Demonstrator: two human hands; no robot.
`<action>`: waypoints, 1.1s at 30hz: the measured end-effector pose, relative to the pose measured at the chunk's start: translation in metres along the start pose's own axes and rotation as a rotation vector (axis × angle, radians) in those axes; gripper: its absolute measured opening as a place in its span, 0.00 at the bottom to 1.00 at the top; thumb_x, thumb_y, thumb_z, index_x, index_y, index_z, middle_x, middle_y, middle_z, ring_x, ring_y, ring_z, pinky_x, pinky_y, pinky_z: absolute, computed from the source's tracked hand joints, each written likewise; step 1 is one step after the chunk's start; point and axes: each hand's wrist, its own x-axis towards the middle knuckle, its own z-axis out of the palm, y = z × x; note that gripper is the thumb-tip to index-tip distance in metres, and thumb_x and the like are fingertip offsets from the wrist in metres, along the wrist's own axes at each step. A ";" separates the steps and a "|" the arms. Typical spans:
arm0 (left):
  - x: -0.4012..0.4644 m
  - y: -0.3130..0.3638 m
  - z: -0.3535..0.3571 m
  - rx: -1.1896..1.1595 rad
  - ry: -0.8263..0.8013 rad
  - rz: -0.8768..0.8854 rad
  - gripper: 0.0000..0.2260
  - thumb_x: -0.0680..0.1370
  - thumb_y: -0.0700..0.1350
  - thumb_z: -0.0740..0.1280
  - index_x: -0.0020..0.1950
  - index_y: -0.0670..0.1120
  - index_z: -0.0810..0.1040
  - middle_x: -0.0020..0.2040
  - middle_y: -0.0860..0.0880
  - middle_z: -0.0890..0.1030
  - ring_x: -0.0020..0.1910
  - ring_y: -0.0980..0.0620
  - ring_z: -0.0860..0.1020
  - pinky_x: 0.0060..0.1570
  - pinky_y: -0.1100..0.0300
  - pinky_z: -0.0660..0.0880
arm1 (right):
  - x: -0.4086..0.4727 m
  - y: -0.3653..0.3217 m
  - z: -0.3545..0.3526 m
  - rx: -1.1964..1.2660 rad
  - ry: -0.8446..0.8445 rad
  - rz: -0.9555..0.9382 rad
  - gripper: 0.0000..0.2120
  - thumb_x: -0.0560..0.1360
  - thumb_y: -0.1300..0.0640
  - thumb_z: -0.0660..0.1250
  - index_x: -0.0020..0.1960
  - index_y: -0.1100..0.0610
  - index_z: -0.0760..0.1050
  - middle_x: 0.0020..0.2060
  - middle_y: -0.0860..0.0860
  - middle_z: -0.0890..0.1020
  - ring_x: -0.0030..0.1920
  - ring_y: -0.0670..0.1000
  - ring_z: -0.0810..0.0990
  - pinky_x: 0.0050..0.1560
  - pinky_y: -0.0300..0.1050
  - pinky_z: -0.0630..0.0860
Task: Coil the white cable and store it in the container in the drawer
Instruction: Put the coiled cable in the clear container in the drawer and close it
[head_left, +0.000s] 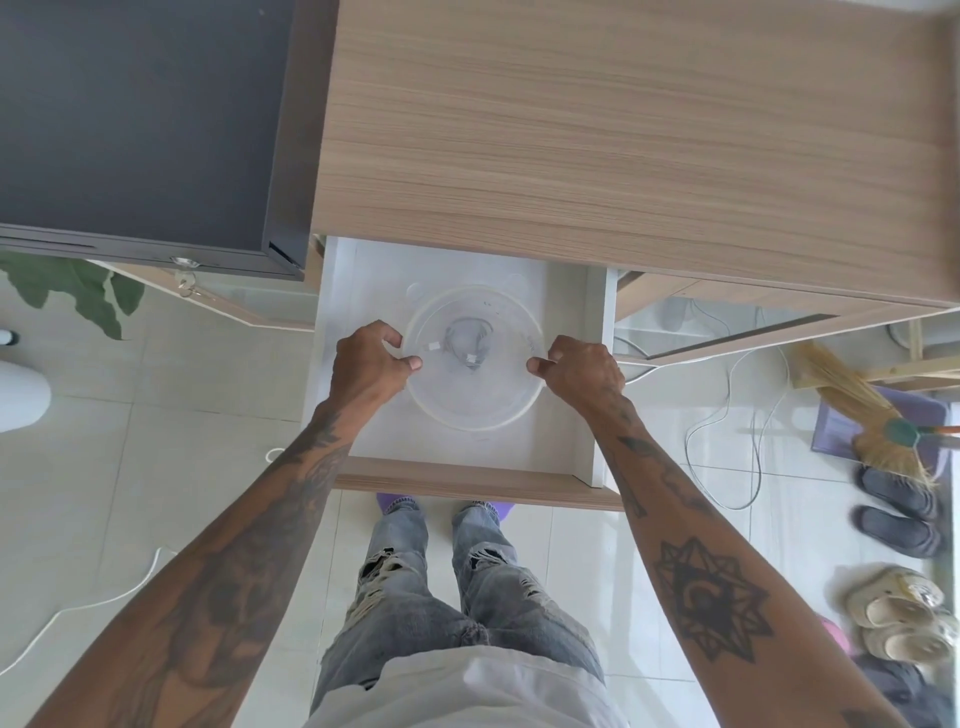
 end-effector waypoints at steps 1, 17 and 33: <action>0.001 0.000 -0.001 0.004 -0.011 -0.003 0.14 0.72 0.46 0.77 0.53 0.43 0.79 0.45 0.41 0.86 0.38 0.45 0.85 0.43 0.56 0.80 | 0.000 0.000 0.000 -0.017 -0.004 -0.008 0.17 0.78 0.43 0.66 0.59 0.54 0.78 0.55 0.57 0.81 0.58 0.59 0.79 0.49 0.45 0.70; 0.005 0.032 0.008 0.631 -0.118 0.237 0.45 0.74 0.38 0.72 0.80 0.46 0.45 0.77 0.40 0.56 0.72 0.37 0.62 0.63 0.43 0.69 | -0.005 -0.016 0.016 0.017 0.120 0.181 0.17 0.76 0.53 0.71 0.60 0.60 0.74 0.55 0.54 0.83 0.58 0.55 0.81 0.46 0.44 0.72; -0.001 0.020 -0.014 0.582 0.110 0.153 0.32 0.70 0.55 0.76 0.66 0.39 0.70 0.62 0.38 0.73 0.61 0.37 0.73 0.54 0.44 0.73 | 0.003 -0.027 0.009 -0.247 0.146 -0.167 0.41 0.71 0.60 0.73 0.77 0.53 0.53 0.67 0.57 0.65 0.63 0.59 0.70 0.47 0.48 0.72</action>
